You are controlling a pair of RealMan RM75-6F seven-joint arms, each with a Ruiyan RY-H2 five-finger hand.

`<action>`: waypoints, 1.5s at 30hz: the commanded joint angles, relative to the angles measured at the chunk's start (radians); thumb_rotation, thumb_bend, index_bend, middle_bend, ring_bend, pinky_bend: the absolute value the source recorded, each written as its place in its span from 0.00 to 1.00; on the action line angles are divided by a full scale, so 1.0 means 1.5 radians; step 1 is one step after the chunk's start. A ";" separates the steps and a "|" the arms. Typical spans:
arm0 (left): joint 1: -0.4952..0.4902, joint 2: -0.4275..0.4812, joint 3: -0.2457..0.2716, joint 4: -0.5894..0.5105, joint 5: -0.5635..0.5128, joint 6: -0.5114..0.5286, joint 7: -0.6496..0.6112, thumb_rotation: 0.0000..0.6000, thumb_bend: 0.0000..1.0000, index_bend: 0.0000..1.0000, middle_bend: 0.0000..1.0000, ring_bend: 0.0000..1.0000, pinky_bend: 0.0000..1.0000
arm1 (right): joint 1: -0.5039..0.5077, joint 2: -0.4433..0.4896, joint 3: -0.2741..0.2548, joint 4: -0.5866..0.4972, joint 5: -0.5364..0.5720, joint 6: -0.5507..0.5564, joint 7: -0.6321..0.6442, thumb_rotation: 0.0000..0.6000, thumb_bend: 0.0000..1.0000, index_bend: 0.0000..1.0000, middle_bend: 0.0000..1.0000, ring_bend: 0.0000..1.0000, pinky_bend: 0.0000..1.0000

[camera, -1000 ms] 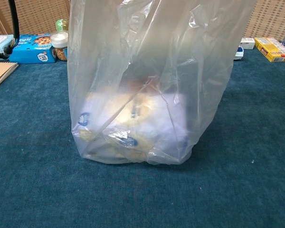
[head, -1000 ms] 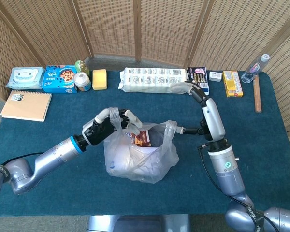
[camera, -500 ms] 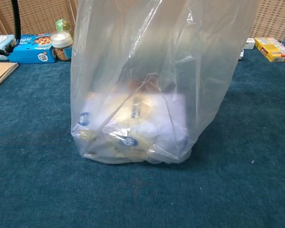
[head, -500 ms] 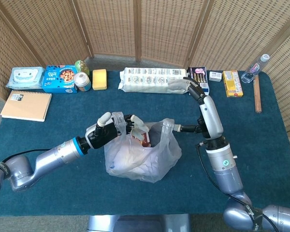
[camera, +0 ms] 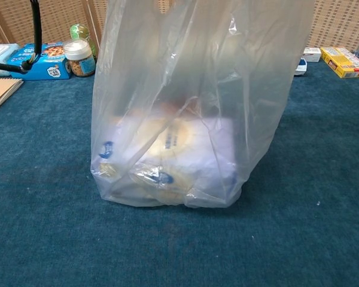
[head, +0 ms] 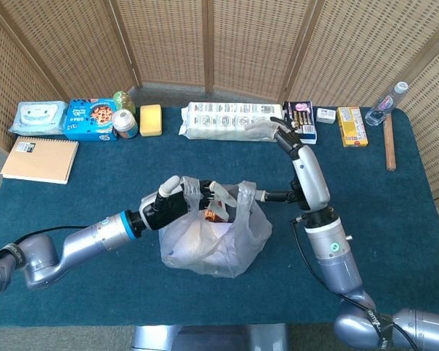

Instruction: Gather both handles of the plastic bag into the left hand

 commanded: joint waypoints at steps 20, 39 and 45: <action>-0.023 -0.013 0.011 -0.008 -0.005 -0.002 -0.003 0.00 0.11 0.29 0.28 0.17 0.26 | 0.022 -0.022 0.008 -0.003 0.021 0.005 -0.039 1.00 0.17 0.28 0.26 0.19 0.08; -0.043 -0.023 0.000 -0.019 -0.026 -0.019 0.021 0.00 0.11 0.29 0.27 0.14 0.23 | 0.036 -0.035 0.010 -0.002 0.035 0.003 -0.058 1.00 0.17 0.28 0.26 0.19 0.08; -0.053 -0.030 -0.006 -0.021 -0.029 -0.026 0.028 0.00 0.11 0.29 0.26 0.13 0.22 | 0.044 -0.040 0.014 0.002 0.044 -0.001 -0.066 1.00 0.17 0.28 0.26 0.19 0.08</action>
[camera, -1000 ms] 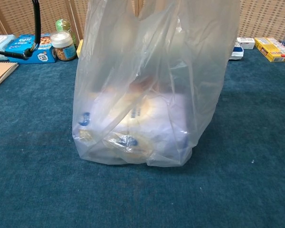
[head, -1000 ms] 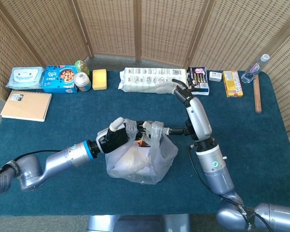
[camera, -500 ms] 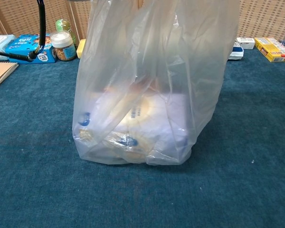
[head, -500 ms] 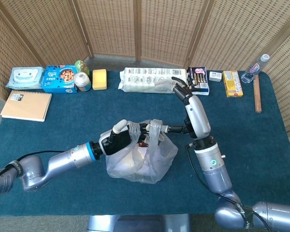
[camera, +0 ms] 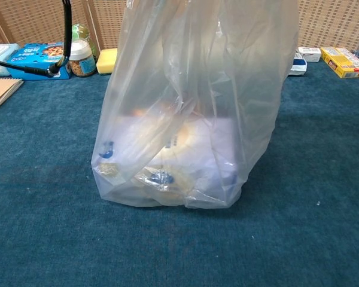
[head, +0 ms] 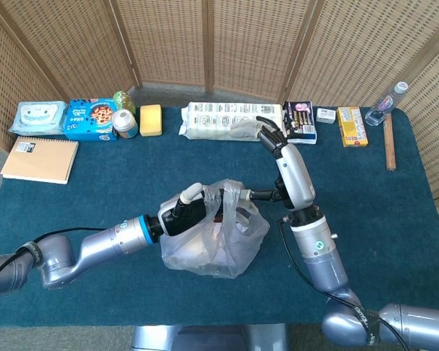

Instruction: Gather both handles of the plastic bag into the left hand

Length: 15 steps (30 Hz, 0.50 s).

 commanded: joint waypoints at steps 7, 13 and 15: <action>-0.014 -0.009 0.001 -0.001 0.004 -0.015 0.007 0.00 0.11 0.29 0.26 0.12 0.22 | 0.012 -0.008 0.005 0.009 0.015 -0.007 -0.011 1.00 0.17 0.29 0.26 0.19 0.08; -0.021 -0.012 -0.001 -0.002 0.004 -0.016 0.005 0.00 0.11 0.29 0.25 0.12 0.22 | 0.029 -0.015 0.012 0.015 0.032 -0.013 -0.035 1.00 0.17 0.29 0.26 0.19 0.07; -0.022 -0.011 0.000 -0.003 0.008 -0.015 0.000 0.00 0.11 0.29 0.25 0.12 0.22 | 0.035 -0.019 0.012 0.020 0.042 -0.016 -0.043 1.00 0.17 0.29 0.26 0.19 0.07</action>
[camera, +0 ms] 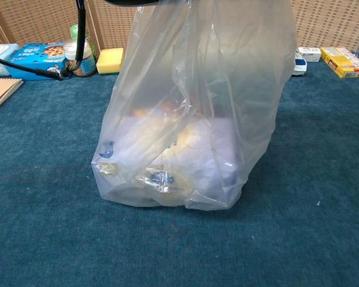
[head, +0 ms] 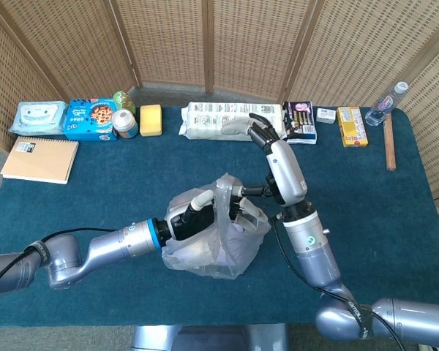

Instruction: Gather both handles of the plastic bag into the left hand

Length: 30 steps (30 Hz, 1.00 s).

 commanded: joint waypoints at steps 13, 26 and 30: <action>-0.001 0.013 0.018 0.013 0.020 0.026 -0.063 0.00 0.11 0.29 0.25 0.12 0.22 | 0.023 0.001 0.012 0.055 0.074 -0.037 -0.019 1.00 0.17 0.29 0.26 0.18 0.06; 0.015 0.007 0.011 0.026 -0.020 0.041 -0.099 0.00 0.11 0.29 0.25 0.12 0.22 | 0.003 0.043 -0.001 0.061 0.092 -0.073 0.000 1.00 0.17 0.29 0.26 0.16 0.04; 0.020 0.002 0.004 0.024 -0.033 0.040 -0.099 0.00 0.11 0.29 0.26 0.12 0.22 | -0.005 0.058 -0.008 0.052 0.085 -0.081 0.005 1.00 0.17 0.29 0.25 0.16 0.04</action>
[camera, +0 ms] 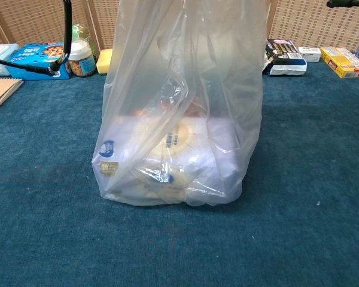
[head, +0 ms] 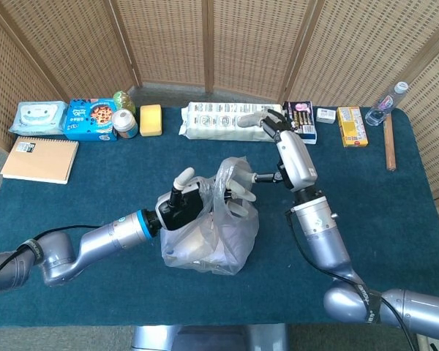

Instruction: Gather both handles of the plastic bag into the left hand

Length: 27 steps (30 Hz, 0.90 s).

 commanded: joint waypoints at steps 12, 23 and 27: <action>0.017 -0.010 -0.020 0.000 -0.027 -0.009 0.008 0.00 0.11 0.29 0.26 0.12 0.22 | -0.034 0.062 -0.022 -0.033 -0.040 -0.035 0.049 1.00 0.17 0.29 0.25 0.15 0.04; 0.026 -0.014 -0.033 0.008 -0.027 -0.008 -0.015 0.00 0.11 0.29 0.25 0.12 0.22 | -0.076 0.122 -0.028 -0.057 -0.075 -0.041 0.112 1.00 0.19 0.29 0.25 0.15 0.04; 0.028 -0.015 -0.038 0.010 -0.025 -0.005 -0.037 0.00 0.11 0.29 0.26 0.12 0.22 | -0.100 0.138 -0.030 -0.069 -0.102 -0.019 0.140 1.00 0.19 0.29 0.25 0.16 0.04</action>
